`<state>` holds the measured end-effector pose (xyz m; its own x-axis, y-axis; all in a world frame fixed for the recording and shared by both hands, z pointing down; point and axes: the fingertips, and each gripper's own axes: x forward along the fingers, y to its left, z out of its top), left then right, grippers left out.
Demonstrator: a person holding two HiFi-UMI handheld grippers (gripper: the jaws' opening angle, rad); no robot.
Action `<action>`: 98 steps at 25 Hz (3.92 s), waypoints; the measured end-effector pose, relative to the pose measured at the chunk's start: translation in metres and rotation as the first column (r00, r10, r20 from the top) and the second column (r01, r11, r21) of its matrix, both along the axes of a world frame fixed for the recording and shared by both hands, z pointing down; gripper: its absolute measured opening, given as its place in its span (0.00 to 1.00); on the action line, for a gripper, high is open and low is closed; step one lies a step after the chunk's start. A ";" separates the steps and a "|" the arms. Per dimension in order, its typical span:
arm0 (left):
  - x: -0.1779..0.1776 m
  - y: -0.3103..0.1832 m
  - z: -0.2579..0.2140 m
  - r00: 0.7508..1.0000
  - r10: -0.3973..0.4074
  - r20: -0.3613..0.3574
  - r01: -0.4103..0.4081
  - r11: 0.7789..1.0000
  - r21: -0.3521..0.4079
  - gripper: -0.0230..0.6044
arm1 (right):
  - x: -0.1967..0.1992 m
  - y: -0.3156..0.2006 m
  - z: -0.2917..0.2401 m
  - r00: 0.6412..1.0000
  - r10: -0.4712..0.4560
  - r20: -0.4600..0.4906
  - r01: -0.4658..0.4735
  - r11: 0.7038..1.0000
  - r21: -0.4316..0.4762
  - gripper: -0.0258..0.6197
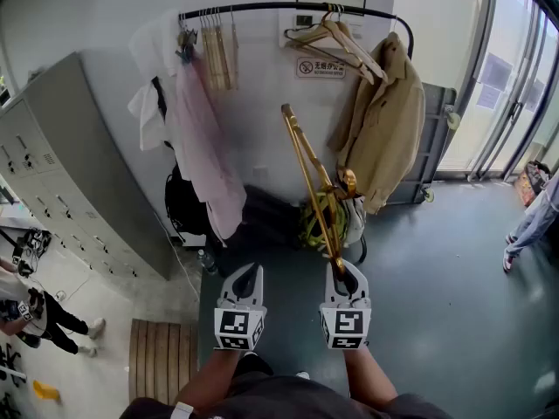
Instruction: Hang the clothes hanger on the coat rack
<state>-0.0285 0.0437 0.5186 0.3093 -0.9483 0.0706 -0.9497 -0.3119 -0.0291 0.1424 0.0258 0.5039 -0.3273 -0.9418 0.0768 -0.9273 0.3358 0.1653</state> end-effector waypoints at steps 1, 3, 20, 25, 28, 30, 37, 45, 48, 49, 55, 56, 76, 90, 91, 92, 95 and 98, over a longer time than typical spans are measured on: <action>-0.002 -0.007 0.002 1.000 -0.005 -0.002 0.005 1.000 -0.003 0.05 | 0.000 -0.006 0.001 1.000 0.001 0.002 -0.001 1.000 -0.003 0.13; -0.006 -0.023 0.006 1.000 -0.009 -0.005 0.009 1.000 -0.006 0.05 | -0.002 -0.020 0.003 1.000 0.005 0.004 -0.005 1.000 -0.003 0.13; -0.067 -0.205 -0.005 0.994 0.109 0.011 -0.110 0.994 0.023 0.05 | -0.069 -0.223 -0.024 0.994 0.106 -0.018 -0.104 0.991 0.082 0.13; -0.077 -0.234 -0.013 0.993 0.119 0.018 -0.119 0.992 0.035 0.05 | -0.088 -0.275 -0.051 0.996 0.092 0.007 -0.092 0.989 0.118 0.13; -0.083 -0.255 -0.013 0.995 0.097 0.014 -0.097 0.995 0.031 0.05 | -0.094 -0.307 -0.065 0.997 0.075 0.015 -0.076 0.989 0.125 0.13; -0.085 -0.271 -0.015 0.997 0.080 0.015 -0.080 0.996 0.032 0.05 | -0.095 -0.328 -0.071 0.998 0.064 0.008 -0.065 0.991 0.119 0.13; -0.080 -0.333 -0.022 1.000 0.008 0.017 -0.009 0.999 0.043 0.05 | -0.097 -0.409 -0.092 1.000 0.001 -0.008 0.000 0.995 0.104 0.13; -0.079 -0.366 -0.013 0.999 -0.033 0.022 0.033 0.999 0.013 0.05 | -0.095 -0.488 -0.141 0.999 -0.026 -0.028 0.028 0.996 0.081 0.13; -0.085 -0.375 -0.004 1.000 -0.029 0.008 0.029 1.000 -0.007 0.05 | -0.094 -0.515 -0.161 0.999 -0.013 -0.044 0.015 0.998 0.062 0.13; -0.087 -0.377 -0.003 1.000 -0.021 0.003 0.021 1.000 -0.009 0.05 | -0.093 -0.522 -0.166 0.999 -0.008 -0.049 0.011 0.999 0.052 0.13; -0.100 -0.392 -0.009 0.999 0.033 -0.008 -0.033 0.999 0.012 0.05 | -0.097 -0.551 -0.197 0.998 0.023 -0.059 -0.022 0.999 0.025 0.13; -0.101 -0.394 -0.010 0.999 0.038 -0.015 -0.038 0.999 0.017 0.05 | -0.097 -0.555 -0.201 0.998 0.028 -0.064 -0.027 0.999 0.018 0.13; -0.124 -0.395 -0.003 0.996 0.068 -0.059 -0.068 0.998 0.009 0.05 | -0.115 -0.586 -0.190 0.993 0.068 -0.097 -0.077 0.993 -0.090 0.13; -0.123 -0.396 0.002 0.995 0.072 -0.064 -0.072 0.997 -0.002 0.05 | -0.118 -0.580 -0.188 0.987 0.081 -0.136 -0.083 0.997 -0.008 0.20; -0.123 -0.396 0.003 0.995 0.073 -0.063 -0.073 0.997 -0.003 0.05 | -0.118 -0.578 -0.187 0.988 0.078 -0.132 -0.078 0.997 0.002 0.26; -0.122 -0.397 0.003 0.995 0.073 -0.062 -0.074 0.997 -0.004 0.05 | -0.117 -0.576 -0.186 0.989 0.076 -0.128 -0.075 0.997 0.015 0.28; -0.119 -0.398 0.004 0.995 0.077 -0.060 -0.078 0.997 -0.007 0.05 | -0.113 -0.571 -0.187 0.989 0.085 -0.120 -0.081 0.996 0.043 0.28; -0.117 -0.397 0.005 0.995 0.080 -0.054 -0.080 0.997 -0.012 0.05 | -0.106 -0.558 -0.185 0.990 0.102 -0.099 -0.095 0.993 0.065 0.31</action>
